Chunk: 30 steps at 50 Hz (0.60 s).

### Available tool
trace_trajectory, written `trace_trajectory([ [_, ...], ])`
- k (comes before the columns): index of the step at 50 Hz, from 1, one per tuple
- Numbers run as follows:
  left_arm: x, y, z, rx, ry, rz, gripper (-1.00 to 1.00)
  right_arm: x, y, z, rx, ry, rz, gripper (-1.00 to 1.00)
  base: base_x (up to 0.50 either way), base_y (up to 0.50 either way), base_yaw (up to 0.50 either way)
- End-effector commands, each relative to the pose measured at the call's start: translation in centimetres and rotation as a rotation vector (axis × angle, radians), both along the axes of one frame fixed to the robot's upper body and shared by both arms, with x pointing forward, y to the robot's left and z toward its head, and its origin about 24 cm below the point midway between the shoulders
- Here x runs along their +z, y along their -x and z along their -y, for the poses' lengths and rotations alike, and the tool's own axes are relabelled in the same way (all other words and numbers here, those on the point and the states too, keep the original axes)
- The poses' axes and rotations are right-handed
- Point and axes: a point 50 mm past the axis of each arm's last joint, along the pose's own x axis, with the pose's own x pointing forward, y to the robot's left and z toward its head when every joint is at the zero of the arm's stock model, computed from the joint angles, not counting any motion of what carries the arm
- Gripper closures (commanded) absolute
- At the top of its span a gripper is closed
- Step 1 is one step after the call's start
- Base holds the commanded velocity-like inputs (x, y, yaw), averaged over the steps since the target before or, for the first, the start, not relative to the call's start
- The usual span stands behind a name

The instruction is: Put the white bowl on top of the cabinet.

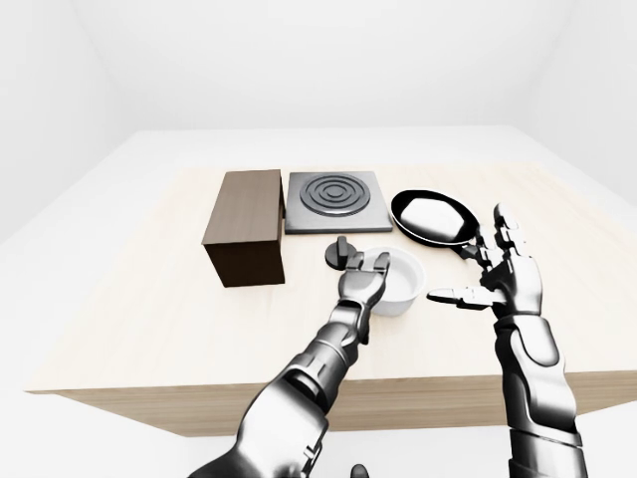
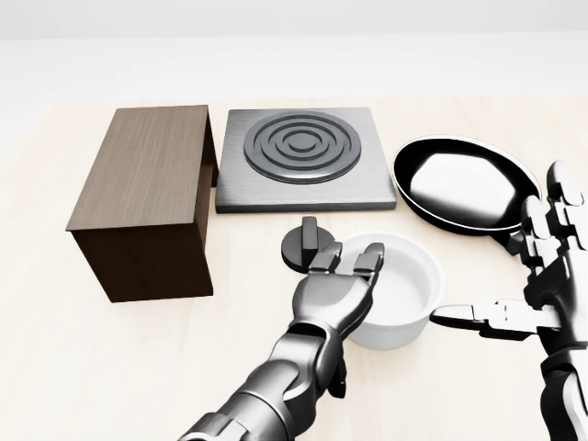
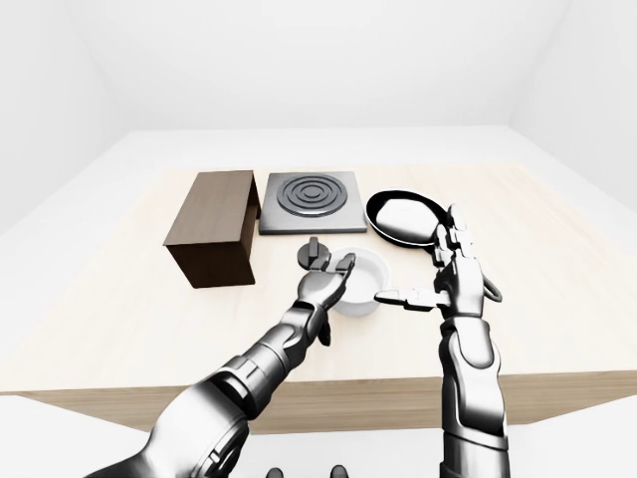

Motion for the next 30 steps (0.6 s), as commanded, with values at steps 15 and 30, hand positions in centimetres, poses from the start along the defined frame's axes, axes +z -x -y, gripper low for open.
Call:
trace_trajectory([
  [15, -0.28, -0.24, -0.58, 0.026, -0.003, -0.024, 1.00, 0.32, 0.07, 0.12, 0.000, -0.004, 0.015, -1.00, 0.00, 0.00, 0.00],
  [30, -0.19, -0.21, -0.44, 0.021, -0.004, -0.015, 1.00, 0.32, -0.02, 0.22, 0.000, -0.008, 0.014, -1.00, 0.00, 0.00, 0.00],
])
